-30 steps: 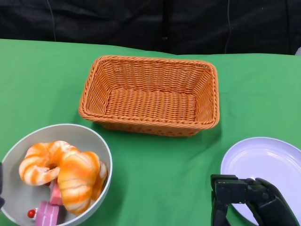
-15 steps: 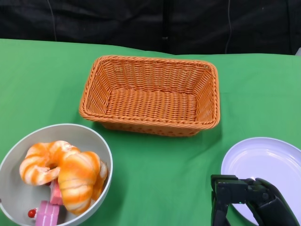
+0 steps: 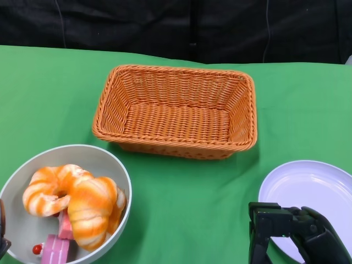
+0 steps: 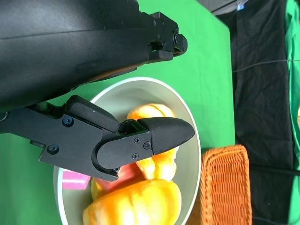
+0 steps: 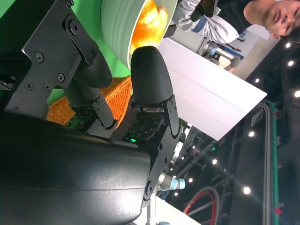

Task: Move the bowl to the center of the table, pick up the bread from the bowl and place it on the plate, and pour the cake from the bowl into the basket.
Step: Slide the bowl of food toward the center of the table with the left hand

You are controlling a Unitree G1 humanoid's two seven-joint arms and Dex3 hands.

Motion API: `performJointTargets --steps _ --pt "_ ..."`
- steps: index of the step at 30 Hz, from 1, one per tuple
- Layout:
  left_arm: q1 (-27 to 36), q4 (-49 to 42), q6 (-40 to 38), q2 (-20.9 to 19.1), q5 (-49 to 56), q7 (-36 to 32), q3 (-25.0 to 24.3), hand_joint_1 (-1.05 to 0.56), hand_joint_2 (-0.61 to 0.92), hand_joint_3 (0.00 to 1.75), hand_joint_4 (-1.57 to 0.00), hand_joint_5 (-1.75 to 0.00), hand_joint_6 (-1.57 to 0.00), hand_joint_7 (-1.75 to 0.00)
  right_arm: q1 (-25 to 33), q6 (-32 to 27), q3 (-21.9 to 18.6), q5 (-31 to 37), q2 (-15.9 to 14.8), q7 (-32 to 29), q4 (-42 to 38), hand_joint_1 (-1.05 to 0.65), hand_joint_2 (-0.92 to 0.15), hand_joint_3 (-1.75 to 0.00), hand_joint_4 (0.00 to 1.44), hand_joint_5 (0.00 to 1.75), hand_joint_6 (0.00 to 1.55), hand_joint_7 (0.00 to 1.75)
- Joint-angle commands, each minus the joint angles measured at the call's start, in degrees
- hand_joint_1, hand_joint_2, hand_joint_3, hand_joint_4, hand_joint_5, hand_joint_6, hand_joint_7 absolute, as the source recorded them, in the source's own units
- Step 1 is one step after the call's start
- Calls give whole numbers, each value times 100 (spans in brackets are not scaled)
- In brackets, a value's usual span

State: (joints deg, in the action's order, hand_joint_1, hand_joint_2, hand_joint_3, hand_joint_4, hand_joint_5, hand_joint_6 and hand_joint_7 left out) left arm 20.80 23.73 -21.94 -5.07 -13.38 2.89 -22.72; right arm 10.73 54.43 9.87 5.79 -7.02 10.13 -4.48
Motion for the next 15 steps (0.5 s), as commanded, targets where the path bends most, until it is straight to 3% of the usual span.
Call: performJointTargets --steps 1,15 --pt "53 148 -317 -150 -329 191 -106 -72 92 76 0 0 0 0 61 16 -33 -28 -61 -29 41 24 -13 -175 98 170 93 147" --pt "126 212 -846 -485 -837 559 -54 -72 92 74 0 0 0 0 102 -25 -36 -66 -101 -5 137 21 -13 -175 97 171 92 147"
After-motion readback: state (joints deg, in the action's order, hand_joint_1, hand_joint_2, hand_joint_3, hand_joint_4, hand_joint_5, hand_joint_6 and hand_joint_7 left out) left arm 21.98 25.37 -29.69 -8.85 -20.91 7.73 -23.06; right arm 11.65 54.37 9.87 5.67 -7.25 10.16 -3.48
